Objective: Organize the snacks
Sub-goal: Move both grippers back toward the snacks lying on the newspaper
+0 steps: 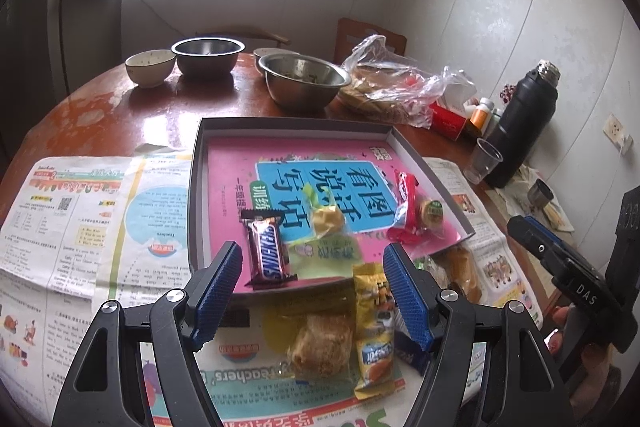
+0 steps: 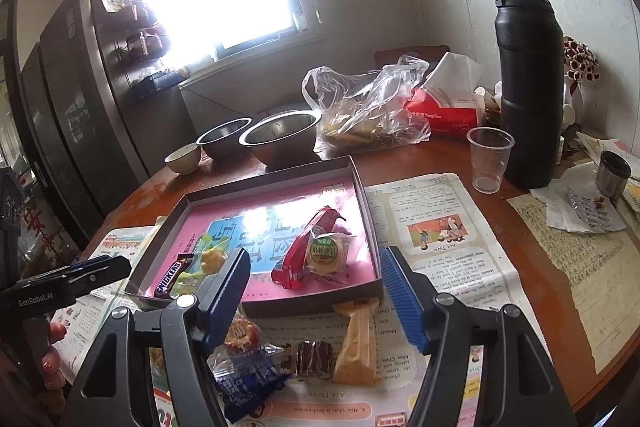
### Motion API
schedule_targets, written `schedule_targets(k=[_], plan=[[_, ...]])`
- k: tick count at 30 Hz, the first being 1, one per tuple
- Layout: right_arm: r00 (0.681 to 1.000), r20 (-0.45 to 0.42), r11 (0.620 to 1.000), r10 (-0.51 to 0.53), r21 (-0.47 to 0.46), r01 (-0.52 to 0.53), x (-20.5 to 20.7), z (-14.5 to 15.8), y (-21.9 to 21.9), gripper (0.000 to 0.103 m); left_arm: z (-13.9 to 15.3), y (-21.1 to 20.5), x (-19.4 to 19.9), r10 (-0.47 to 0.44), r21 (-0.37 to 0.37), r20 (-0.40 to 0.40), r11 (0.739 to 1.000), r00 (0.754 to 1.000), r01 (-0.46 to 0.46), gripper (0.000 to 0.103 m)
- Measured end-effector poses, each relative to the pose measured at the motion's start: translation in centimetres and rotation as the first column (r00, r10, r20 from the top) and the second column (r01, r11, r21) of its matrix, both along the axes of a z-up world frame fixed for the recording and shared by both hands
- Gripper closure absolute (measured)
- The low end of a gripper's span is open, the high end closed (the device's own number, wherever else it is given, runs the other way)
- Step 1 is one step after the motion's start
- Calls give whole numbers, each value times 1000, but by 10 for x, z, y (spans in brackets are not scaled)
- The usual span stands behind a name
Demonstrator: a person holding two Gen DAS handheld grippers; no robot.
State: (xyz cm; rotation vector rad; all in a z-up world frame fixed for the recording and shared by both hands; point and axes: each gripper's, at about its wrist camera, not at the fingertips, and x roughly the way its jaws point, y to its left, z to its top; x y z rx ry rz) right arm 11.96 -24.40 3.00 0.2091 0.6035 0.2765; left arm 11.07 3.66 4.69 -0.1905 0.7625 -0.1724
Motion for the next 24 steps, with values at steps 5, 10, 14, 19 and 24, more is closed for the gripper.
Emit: schedule_targets(k=[5, 10, 14, 19, 24], plan=[[1000, -8, 1000, -19, 10, 19, -5, -1, -10, 36, -2, 0, -4, 7, 16, -13, 1000, 1000, -7, 28], [1000, -8, 1000, -30, 8, 30, -10, -1, -18, 36, -3, 4, -9, 21, 23, -22, 1000, 1000, -21, 28], [1000, -11, 1000, -28, 11, 28, -13, 0, -18, 36, -4, 5, -12, 24, 31, -26, 999, 999, -23, 28], [1000, -2, 1000, -15, 6, 15, -19, 3, -16, 36, -5, 3, -18, 20, 45, -34, 999, 999, -18, 28], [1000, 0, 1000, 3, 4, -3, -23, 4, -11, 35, -7, 3, -23, 16, 51, -37, 999, 999, -14, 28]])
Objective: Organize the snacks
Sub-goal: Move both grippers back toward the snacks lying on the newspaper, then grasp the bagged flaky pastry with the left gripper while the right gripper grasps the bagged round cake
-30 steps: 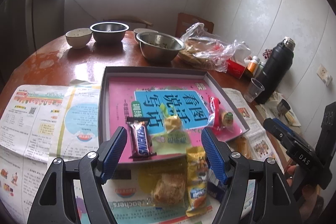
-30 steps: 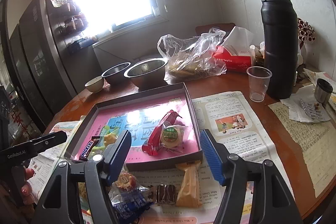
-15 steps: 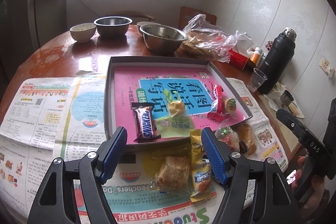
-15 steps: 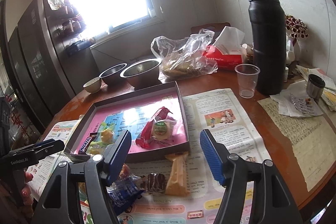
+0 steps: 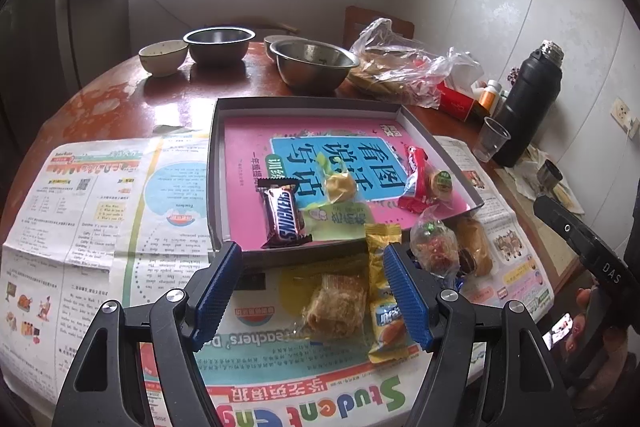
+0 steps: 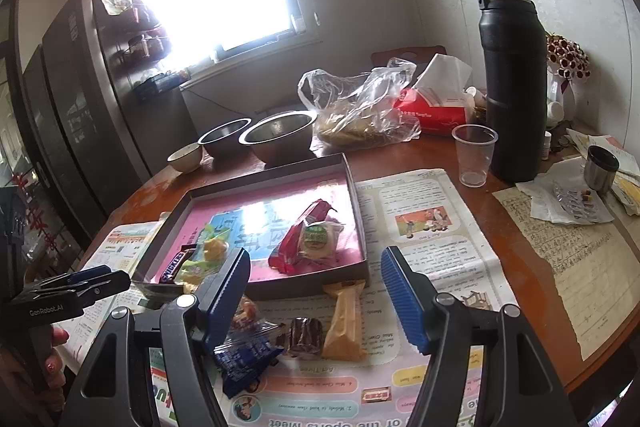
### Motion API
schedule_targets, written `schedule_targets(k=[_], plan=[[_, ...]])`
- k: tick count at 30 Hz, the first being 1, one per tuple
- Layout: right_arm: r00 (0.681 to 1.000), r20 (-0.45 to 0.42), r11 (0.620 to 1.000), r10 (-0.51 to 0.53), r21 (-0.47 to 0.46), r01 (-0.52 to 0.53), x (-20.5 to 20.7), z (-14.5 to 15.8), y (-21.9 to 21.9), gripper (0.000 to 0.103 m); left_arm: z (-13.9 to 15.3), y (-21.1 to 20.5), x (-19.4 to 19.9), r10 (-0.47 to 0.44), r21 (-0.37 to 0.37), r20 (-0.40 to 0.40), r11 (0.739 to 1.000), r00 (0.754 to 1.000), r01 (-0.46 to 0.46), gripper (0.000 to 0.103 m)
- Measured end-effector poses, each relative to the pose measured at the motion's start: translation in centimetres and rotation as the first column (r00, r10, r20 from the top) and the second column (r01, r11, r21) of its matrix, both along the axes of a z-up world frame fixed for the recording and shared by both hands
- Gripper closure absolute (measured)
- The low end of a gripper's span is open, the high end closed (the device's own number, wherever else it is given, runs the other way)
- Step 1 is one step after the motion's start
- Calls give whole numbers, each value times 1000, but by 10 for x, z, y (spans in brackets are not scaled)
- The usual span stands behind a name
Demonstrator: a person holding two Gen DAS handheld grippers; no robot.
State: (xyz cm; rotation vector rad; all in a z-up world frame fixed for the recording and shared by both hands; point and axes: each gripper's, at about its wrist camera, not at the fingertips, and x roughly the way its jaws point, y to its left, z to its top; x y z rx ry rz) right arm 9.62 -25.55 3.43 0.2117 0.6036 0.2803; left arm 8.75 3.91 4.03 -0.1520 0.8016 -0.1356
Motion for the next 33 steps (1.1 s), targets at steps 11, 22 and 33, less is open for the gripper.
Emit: schedule_targets(k=[11, 22, 33], plan=[[997, -10, 997, 73, -22, -73, -5, -4, 21, 35, -17, -4, -1, -13, 31, -52, 999, 999, 15, 28], [991, -42, 991, 128, -42, -129, -5, -17, 41, 36, -36, -16, 5, -52, 57, -108, 997, 993, 58, 28], [982, -68, 981, 177, -67, -181, -4, -28, 57, 36, -50, -25, 11, -79, 79, -149, 993, 986, 91, 28]])
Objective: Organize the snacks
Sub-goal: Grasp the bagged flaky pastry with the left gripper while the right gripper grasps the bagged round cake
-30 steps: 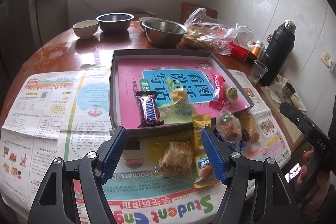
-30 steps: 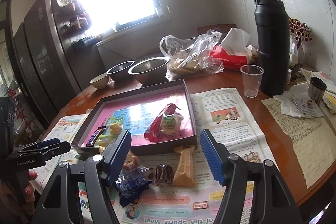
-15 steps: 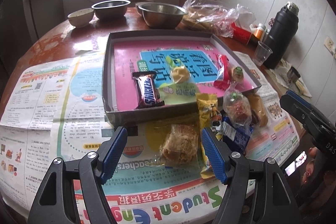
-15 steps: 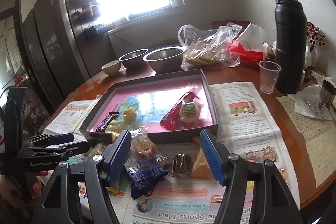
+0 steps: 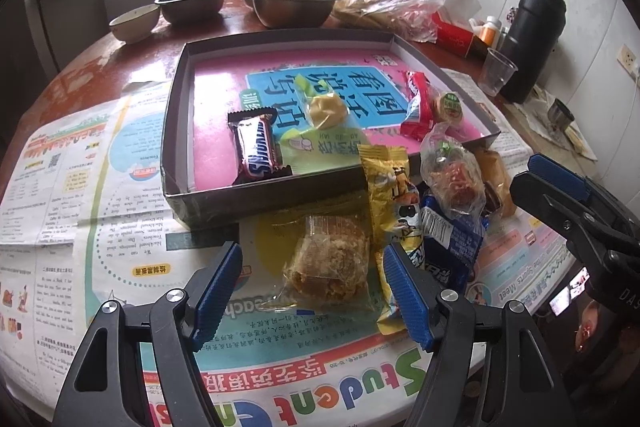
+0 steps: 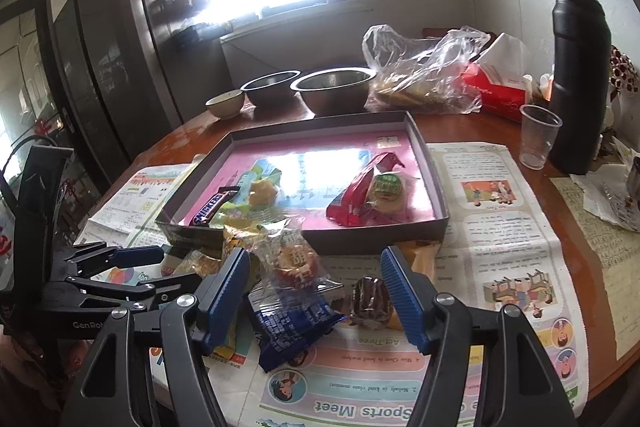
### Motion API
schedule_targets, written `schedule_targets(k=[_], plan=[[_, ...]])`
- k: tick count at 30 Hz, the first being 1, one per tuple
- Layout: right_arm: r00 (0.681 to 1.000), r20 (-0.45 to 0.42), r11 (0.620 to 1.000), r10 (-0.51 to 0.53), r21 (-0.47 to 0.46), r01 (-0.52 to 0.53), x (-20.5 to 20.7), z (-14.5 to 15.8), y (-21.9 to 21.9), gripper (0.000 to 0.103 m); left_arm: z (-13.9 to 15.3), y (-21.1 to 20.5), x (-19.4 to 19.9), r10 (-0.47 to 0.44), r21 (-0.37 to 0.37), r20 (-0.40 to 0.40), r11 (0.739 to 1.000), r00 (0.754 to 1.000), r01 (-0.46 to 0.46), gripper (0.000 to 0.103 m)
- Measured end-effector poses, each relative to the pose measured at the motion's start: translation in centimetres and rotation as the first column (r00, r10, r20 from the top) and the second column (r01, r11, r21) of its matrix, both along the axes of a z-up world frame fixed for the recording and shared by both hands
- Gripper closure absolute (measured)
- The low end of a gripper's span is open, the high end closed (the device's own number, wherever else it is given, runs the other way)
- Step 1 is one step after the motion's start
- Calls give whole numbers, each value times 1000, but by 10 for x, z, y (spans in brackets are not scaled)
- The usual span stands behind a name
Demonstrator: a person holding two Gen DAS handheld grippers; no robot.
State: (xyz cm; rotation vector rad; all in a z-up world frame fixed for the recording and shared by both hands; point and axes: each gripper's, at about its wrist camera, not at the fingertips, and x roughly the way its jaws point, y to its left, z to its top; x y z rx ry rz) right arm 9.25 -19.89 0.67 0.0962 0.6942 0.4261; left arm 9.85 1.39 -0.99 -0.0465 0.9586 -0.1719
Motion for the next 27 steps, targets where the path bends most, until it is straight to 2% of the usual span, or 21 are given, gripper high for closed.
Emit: schedule_targets(k=[5, 13, 21, 25, 27], plan=[[1000, -10, 1000, 23, -15, -23, 3, -5, 8, 36, -7, -1, 3, -4, 6, -20, 1000, 1000, 4, 28], [997, -24, 992, 77, -95, -79, 17, -22, 28, 36, -17, 0, 8, -1, 11, -49, 1000, 999, 1, 28], [994, -24, 987, 103, -118, -105, 24, -33, 35, 37, -22, 3, 11, 1, 4, -61, 1000, 998, 0, 28], [994, -19, 985, 112, -127, -113, 27, -37, 38, 51, -22, 4, 12, 5, 2, -56, 1000, 998, -5, 28], [993, -12, 985, 117, -129, -118, 27, -39, 39, 53, -22, 3, 14, 6, 6, -52, 1000, 999, -6, 28]])
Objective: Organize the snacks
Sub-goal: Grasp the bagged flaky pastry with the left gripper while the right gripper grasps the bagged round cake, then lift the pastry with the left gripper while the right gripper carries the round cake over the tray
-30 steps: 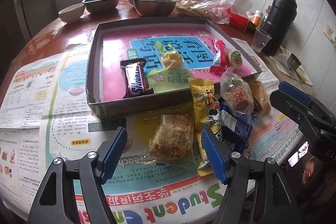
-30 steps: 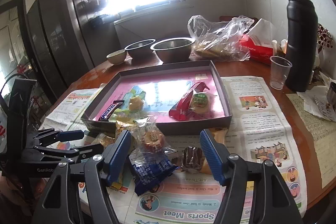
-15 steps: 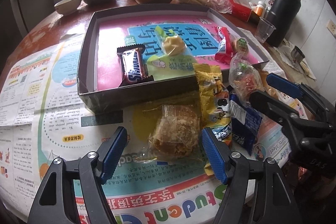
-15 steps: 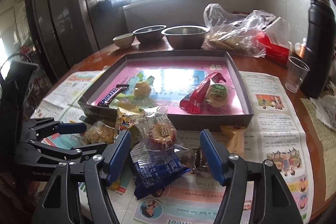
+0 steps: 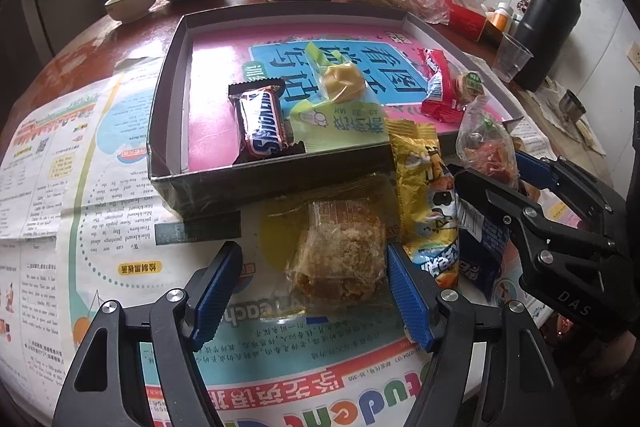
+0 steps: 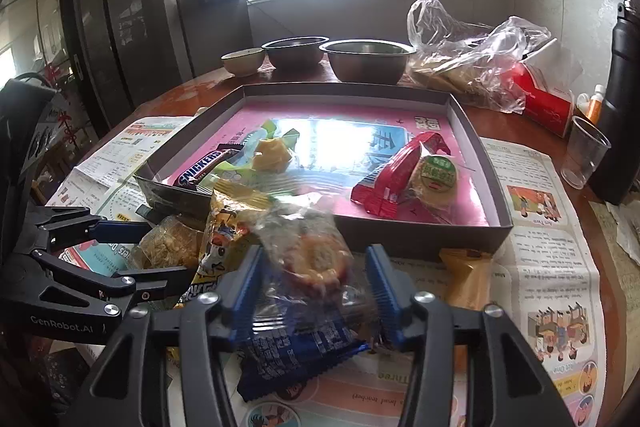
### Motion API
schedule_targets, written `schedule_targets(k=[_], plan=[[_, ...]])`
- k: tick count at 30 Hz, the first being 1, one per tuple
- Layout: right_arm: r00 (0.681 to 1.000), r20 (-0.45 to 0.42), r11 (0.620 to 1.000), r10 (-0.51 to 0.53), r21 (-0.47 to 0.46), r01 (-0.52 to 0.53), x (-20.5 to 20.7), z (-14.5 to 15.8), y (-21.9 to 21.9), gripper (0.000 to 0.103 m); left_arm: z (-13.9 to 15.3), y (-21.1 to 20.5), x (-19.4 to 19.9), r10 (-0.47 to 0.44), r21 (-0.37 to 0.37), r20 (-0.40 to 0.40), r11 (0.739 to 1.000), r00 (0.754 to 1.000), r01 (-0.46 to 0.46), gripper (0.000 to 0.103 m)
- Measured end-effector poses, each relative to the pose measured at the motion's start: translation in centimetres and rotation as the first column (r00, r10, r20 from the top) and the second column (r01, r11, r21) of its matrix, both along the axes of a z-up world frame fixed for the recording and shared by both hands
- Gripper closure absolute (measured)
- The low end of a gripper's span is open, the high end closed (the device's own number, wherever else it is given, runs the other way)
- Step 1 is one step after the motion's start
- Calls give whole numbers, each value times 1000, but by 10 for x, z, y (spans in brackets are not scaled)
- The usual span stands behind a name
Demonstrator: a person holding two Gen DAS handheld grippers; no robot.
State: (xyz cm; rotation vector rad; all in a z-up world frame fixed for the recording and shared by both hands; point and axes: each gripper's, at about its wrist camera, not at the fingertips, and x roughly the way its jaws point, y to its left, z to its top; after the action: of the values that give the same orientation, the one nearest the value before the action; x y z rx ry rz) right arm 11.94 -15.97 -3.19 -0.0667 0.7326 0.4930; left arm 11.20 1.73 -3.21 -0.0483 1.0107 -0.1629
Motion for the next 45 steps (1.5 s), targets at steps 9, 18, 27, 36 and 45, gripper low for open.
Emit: schedule_targets(k=[9, 18, 27, 36, 45], plan=[[1000, 25, 1000, -8, 24, 7, -3, 2, -2, 58, -2, -11, 4, -10, 37, 38, 999, 999, 9, 28], [1000, 10, 998, -19, 65, 18, -5, 2, -10, 59, -1, -13, 4, -6, 51, 75, 999, 997, 2, 54], [1000, 9, 996, -28, 82, 27, -10, 4, -13, 60, 3, -4, 1, -3, -20, 62, 1000, 998, 5, 57], [999, 8, 993, -42, 107, 40, -13, 9, -19, 60, 17, 7, -4, 8, -65, 82, 998, 997, -2, 57], [998, 26, 992, -49, 115, 45, -18, 16, -22, 60, 32, 13, -12, 13, -83, 115, 997, 993, -4, 57]])
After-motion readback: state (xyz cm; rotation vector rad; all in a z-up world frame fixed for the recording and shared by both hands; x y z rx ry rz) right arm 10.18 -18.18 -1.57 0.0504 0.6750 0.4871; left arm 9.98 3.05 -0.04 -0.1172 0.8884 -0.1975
